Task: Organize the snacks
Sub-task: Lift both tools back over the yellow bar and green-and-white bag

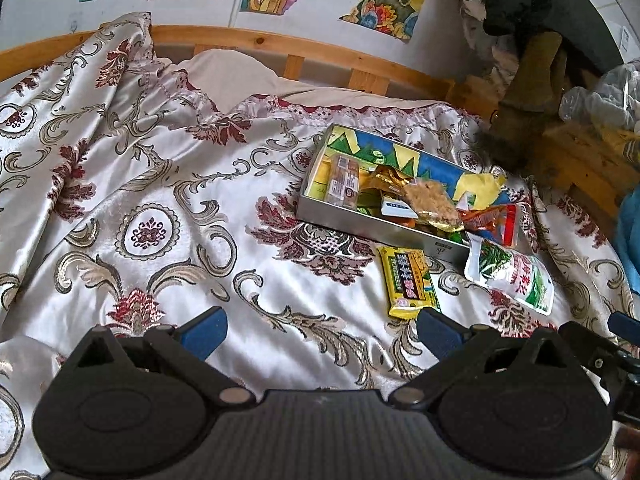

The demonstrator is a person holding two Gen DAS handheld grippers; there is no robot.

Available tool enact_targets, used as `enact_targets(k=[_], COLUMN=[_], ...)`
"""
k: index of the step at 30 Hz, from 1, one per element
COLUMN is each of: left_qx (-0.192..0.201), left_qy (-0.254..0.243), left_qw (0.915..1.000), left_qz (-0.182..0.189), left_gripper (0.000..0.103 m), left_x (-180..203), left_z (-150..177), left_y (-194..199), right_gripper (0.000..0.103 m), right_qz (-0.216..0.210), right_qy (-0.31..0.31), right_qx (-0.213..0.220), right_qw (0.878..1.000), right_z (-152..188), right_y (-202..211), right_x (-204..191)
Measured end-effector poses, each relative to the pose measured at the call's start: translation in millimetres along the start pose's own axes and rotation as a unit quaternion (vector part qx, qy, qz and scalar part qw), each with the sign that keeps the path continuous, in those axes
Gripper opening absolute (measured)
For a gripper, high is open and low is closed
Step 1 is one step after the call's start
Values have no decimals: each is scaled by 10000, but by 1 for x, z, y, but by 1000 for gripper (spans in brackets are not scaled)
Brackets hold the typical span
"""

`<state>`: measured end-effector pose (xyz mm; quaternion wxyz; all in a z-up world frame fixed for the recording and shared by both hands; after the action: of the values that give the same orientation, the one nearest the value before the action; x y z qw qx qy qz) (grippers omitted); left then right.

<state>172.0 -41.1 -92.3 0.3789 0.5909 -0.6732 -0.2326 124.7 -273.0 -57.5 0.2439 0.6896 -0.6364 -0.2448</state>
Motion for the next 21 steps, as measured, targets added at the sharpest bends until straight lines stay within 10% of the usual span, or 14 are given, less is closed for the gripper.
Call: enact_targets(k=[21], left_qx=[-183], left_qy=[-73], left_qw=[9997], left_qz=[-118], left_gripper=[103], left_x=[35], left_z=[-29], left_y=[-69], right_gripper=[102], right_qz=[575], right_qy=[626], right_qx=[106], right_qw=[9963], right_z=[-20], right_y=[-76], right_x=[63])
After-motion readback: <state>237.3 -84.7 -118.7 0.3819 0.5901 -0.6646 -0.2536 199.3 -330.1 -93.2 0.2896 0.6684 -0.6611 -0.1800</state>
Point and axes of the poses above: each gripper's, at about its wrist camera, not at the fingertips, and y roughly against the way its jaws point, x to its right, z to its underside, the point moved 8 cm from there along -y, roughly the way its jaws point, and after that the axes turned 11 degrees about -x, right-handed, at the moved point
